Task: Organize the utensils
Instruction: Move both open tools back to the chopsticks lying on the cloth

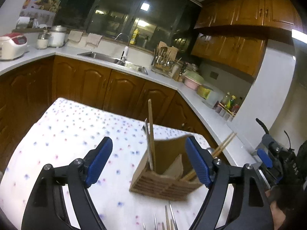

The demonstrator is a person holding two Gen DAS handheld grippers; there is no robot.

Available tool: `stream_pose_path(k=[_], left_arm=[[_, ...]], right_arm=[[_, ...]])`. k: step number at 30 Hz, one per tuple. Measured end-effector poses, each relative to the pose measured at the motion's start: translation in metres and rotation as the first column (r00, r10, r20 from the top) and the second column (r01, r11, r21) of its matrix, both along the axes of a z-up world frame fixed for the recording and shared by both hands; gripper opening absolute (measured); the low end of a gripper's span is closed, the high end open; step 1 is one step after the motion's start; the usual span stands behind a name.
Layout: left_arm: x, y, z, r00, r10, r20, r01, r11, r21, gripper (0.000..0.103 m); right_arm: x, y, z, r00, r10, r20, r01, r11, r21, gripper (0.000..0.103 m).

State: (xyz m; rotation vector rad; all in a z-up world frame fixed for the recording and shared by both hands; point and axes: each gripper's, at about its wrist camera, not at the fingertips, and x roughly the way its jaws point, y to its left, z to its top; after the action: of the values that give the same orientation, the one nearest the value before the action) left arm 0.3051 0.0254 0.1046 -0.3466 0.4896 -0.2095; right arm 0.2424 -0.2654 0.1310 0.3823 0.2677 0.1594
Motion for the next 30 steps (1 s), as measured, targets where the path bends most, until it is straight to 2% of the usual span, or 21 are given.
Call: stream_pose_path(k=[4, 8, 19, 23, 30], left_arm=[[-0.020, 0.004, -0.012, 0.999, 0.002, -0.037, -0.003, 1.000, -0.021, 0.081], [-0.040, 0.004, -0.027, 0.997, 0.001, -0.077, -0.002, 1.000, -0.010, 0.081], [-0.092, 0.005, -0.074, 0.981, 0.002, -0.193, -0.003, 1.000, -0.002, 0.081], [-0.101, 0.008, -0.092, 0.971, -0.003, -0.239, 0.000, 1.000, -0.016, 0.081], [-0.113, 0.002, -0.113, 0.958, -0.016, -0.286, 0.021, 1.000, 0.014, 0.081]], right_arm=[[-0.023, 0.001, -0.001, 1.000, 0.004, 0.003, -0.004, 1.000, -0.004, 0.092], [-0.045, 0.003, -0.011, 1.000, 0.016, -0.024, -0.016, 1.000, 0.001, 0.093], [-0.092, 0.005, -0.064, 0.984, 0.047, -0.171, -0.049, 0.999, -0.010, 0.093], [-0.107, 0.004, -0.084, 0.974, 0.047, -0.221, -0.051, 0.999, -0.015, 0.093], [-0.118, 0.004, -0.106, 0.958, 0.050, -0.283, -0.059, 0.998, -0.024, 0.093]])
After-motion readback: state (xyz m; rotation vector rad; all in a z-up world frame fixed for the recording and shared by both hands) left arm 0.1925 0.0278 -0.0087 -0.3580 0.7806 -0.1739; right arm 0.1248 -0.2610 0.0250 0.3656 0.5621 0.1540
